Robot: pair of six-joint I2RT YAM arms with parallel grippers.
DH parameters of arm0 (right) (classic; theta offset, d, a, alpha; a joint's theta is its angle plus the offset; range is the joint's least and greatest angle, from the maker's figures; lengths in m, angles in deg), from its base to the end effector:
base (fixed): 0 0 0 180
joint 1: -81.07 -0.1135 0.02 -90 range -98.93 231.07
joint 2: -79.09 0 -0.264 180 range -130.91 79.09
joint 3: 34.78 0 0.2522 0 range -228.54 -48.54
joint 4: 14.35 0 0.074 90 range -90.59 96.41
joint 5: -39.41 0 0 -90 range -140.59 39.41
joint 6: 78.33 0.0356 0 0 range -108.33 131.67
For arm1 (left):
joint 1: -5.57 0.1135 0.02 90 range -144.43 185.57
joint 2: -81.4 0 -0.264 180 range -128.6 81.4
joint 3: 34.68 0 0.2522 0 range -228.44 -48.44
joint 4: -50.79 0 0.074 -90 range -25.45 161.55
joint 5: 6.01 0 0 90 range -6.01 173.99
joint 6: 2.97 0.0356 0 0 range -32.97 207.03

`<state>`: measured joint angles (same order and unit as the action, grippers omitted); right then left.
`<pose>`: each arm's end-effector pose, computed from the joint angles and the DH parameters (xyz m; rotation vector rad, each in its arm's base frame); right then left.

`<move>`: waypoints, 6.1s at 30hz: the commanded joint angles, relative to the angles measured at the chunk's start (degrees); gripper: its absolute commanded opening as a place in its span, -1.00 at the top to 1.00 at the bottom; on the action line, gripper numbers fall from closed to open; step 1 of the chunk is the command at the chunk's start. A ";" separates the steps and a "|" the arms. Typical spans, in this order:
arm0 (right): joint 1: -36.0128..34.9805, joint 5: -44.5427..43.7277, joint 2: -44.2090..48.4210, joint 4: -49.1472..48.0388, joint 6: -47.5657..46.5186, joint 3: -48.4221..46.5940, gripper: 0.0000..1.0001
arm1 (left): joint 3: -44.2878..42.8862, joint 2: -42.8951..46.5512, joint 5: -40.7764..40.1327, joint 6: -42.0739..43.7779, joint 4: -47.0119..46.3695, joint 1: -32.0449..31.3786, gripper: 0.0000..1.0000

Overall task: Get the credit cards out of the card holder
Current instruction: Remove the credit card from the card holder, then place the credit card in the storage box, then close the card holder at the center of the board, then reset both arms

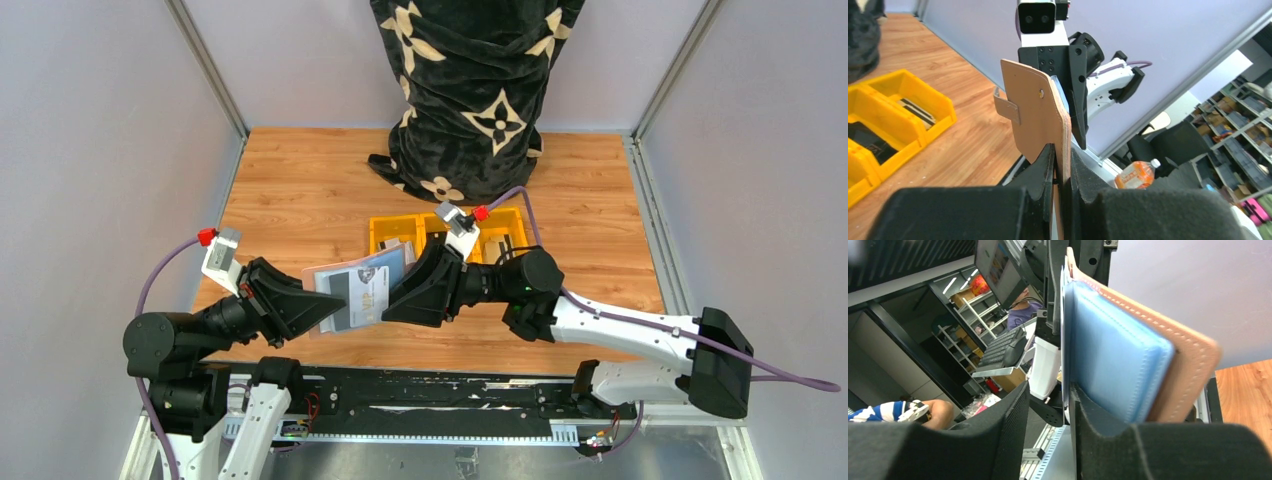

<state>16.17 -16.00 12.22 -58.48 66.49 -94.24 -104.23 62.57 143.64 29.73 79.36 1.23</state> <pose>0.0874 0.2342 0.3855 -0.7972 1.0630 2.1228 0.0126 -0.0318 0.4286 0.3752 1.5090 -1.4840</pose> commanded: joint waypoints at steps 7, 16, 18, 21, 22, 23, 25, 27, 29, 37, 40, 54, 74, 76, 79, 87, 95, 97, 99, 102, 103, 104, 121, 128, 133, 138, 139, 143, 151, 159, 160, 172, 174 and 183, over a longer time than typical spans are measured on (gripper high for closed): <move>-0.51 1.07 -3.11 -2.51 0.46 -4.30 0.23 | -1.35 0.64 -3.10 5.47 4.38 -0.23 1.00; 2.62 0.63 1.04 1.24 1.29 -1.43 1.00 | -1.98 0.65 -2.44 5.95 3.90 -0.23 1.00; 3.77 0.79 3.29 2.76 0.81 0.09 1.00 | -2.33 0.50 -2.73 6.99 4.53 -0.23 1.00; 5.74 0.67 7.58 7.79 -1.25 1.85 1.00 | -3.23 0.34 -3.58 9.71 6.51 -0.24 1.00; 6.42 0.66 8.99 10.32 -2.41 2.10 1.00 | -3.39 0.21 -3.83 10.41 7.01 -0.23 1.00; 7.17 0.56 10.63 13.51 -3.58 2.26 1.00 | -3.66 0.12 -3.93 11.05 7.25 -0.23 1.00; 9.72 0.03 14.10 20.14 -6.35 2.53 1.00 | -4.04 -0.06 -4.17 12.56 7.92 -0.23 1.00; 13.06 -0.83 16.86 27.19 -8.01 1.93 1.00 | -4.20 -0.18 -4.12 13.72 8.25 -0.23 1.00; 17.54 -1.16 18.98 36.16 -9.02 1.58 1.00 | -4.44 -0.24 -3.92 15.04 9.08 -0.23 1.00; 31.03 -1.43 17.85 52.42 -12.11 1.26 1.00 | -4.34 -0.77 -1.78 19.85 11.34 -0.19 1.00; 30.64 -1.91 10.37 53.00 -12.97 0.48 1.00 | -4.46 -1.11 -0.79 20.23 11.43 -0.23 1.00; 19.69 -13.89 -35.21 60.66 -17.89 -26.99 1.00 | -5.25 -0.57 3.67 24.31 13.98 -0.23 1.00; 18.33 -17.61 -39.42 59.18 -16.18 -30.93 0.04 | -3.21 -5.52 9.17 40.63 25.36 -0.23 1.00; 18.08 -17.96 -36.34 59.38 -17.11 -31.18 -0.13 | -3.41 -7.01 8.96 44.46 28.77 -0.23 1.00; 17.84 -17.87 -31.22 59.69 -18.56 -31.30 -0.24 | -3.36 -9.67 7.95 49.24 32.71 -0.23 1.00; 18.69 -24.32 -15.96 62.42 -22.46 -24.47 -0.40 | -4.27 -20.65 -5.99 68.13 47.09 -2.32 1.00; 26.93 -25.73 -0.83 63.79 -20.58 -10.74 -0.45 | -6.02 -35.36 -14.56 69.57 47.56 -3.13 1.00; 28.40 -25.74 1.49 64.84 -20.17 -8.50 -0.46 | -7.47 -38.62 -15.93 69.61 46.69 -3.13 1.00; 29.74 -25.91 4.13 65.68 -20.05 -6.64 -0.47 | -9.59 -41.65 -17.17 73.91 46.46 -3.26 1.00; 31.40 -26.19 6.67 66.86 -19.73 -4.09 -0.49 | -10.95 -45.80 -21.29 78.70 46.46 -3.30 1.00; 31.92 -26.03 7.38 66.93 -19.54 -3.23 -0.50 | -10.59 -47.20 -22.00 80.18 46.45 -3.25 1.00; 32.47 -26.06 8.04 67.16 -19.23 -2.61 -0.50 | -9.99 -48.19 -22.66 81.13 45.84 -3.30 1.00; 40.77 -24.99 13.78 71.98 -20.16 1.31 -0.52 | 4.28 -54.74 -49.17 89.42 17.28 -3.30 1.00; 41.06 -24.46 12.88 71.74 -19.61 1.49 -0.52 | 15.60 -52.43 -59.07 93.40 1.39 -9.07 0.90; 41.04 -23.73 12.47 72.34 -19.45 0.97 -0.53 | 19.55 -52.07 -60.98 91.01 0.25 -13.57 0.17; 41.09 -23.71 13.07 73.59 -19.94 0.86 -0.53 | 19.63 -47.82 -54.25 87.23 5.95 -13.68 -0.10; 41.09 -23.63 13.16 73.76 -20.05 0.88 -0.54 | 20.12 -46.53 -53.03 86.74 6.61 -13.68 -0.11; 41.09 -23.41 13.57 74.94 -20.53 0.70 -0.55 | 21.80 -42.10 -47.55 86.34 9.91 -13.95 -0.11; 41.41 -23.87 14.87 76.59 -20.89 0.43 -0.56 | 21.39 -42.67 -42.25 90.38 12.66 -14.03 0.02; 44.13 -22.80 16.61 78.43 -21.19 0.60 -0.56 | 20.44 -53.39 -44.62 91.69 8.34 -14.03 0.16; 44.58 -22.58 16.86 78.50 -21.26 0.68 -0.56 | 20.74 -53.70 -45.41 91.36 6.70 -14.03 0.17; 48.53 -35.70 21.08 79.07 -25.65 1.11 -0.63 | 13.69 -40.31 -42.50 88.31 13.10 -13.71 -1.00; 48.56 -43.20 22.89 79.32 -26.58 2.16 -0.64 | 12.90 -37.35 -41.45 87.38 14.42 -13.55 -1.00; 48.64 -74.94 37.84 60.70 -35.09 21.38 -0.79 | 13.88 -32.61 -35.82 79.03 7.92 -1.87 -1.00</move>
<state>64.05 -72.74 45.44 13.95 38.19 -81.14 -93.04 29.17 104.61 114.41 93.53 -6.86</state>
